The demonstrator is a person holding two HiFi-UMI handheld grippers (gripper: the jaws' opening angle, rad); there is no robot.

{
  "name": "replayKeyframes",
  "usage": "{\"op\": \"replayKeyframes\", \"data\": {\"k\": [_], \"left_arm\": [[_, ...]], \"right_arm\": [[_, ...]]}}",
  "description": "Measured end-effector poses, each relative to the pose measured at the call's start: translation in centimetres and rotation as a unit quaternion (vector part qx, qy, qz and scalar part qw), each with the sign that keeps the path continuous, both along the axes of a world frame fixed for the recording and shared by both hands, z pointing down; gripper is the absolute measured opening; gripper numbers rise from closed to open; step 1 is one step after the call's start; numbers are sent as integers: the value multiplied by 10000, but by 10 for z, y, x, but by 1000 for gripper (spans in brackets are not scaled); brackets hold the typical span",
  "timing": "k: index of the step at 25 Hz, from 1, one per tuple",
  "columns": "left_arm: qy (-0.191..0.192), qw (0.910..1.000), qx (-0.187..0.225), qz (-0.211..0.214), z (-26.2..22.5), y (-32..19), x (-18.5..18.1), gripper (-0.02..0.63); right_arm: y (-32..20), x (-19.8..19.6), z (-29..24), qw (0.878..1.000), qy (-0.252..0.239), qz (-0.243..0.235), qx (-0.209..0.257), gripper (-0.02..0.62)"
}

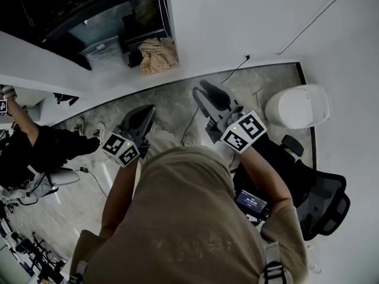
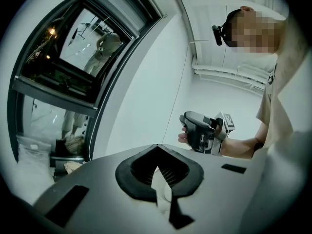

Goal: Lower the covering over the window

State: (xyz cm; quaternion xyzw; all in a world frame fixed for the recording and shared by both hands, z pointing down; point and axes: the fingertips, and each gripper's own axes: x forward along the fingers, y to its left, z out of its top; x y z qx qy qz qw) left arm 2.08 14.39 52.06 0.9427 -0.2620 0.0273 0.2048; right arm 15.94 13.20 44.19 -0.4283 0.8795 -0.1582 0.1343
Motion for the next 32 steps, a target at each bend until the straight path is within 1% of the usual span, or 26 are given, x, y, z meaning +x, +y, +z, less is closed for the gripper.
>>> {"op": "replayKeyframes", "data": {"k": [3,5,8,11,15,19,23,28,32], "left_arm": [[95,9997,-208,-120,12,13,0,14],[92,9994,-314,-138,19,23,1,14],[96,9991,-381,-160,24,33,5,14],[151,9988,-382,-252,22,38,2,14],[225,9977,-496,-406,26,46,-9,14],[143,9972,-532,-496,29,61,-10,14],[80,9960,-487,-749,29,63,-19,14],[56,9948,-467,-900,27,58,-43,14],[-58,9924,-528,-1111,30,46,-71,14]], "right_arm": [[20,8,6,9998,55,-54,-157,117],[35,12,10,9995,123,-148,-256,109],[52,22,15,9992,157,-144,-341,66],[57,25,22,9990,205,-49,-384,52],[57,15,27,9990,311,61,-327,51],[64,11,23,9982,532,256,-101,51],[63,2,24,9978,630,219,-36,51],[50,-24,18,9956,924,122,133,51],[41,-44,10,9948,989,107,213,51]]}}
